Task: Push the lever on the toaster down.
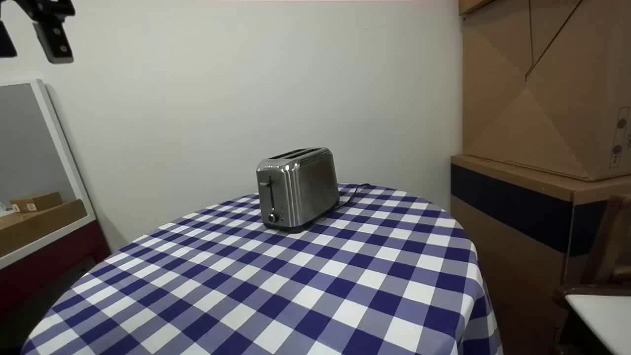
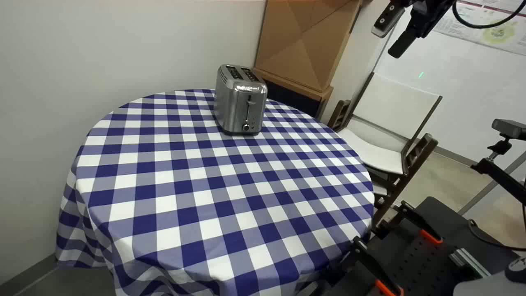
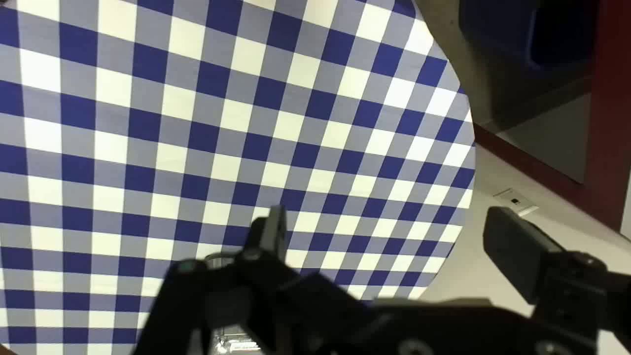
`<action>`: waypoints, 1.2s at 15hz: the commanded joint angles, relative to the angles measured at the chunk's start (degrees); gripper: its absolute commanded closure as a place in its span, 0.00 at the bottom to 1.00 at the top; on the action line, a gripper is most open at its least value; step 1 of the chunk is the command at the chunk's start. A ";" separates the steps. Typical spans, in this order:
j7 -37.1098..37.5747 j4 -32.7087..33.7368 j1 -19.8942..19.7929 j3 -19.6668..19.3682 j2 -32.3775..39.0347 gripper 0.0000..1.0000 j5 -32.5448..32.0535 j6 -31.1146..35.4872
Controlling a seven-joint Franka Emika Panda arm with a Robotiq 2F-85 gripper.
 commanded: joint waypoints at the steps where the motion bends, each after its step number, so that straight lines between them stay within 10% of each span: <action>1: -0.35 0.15 -0.57 0.50 0.04 0.00 0.42 -0.27; 8: -0.35 0.15 -0.57 0.50 0.04 0.00 0.42 -0.27; 18: -6.93 17.13 0.66 -4.17 24.76 0.00 2.59 11.33</action>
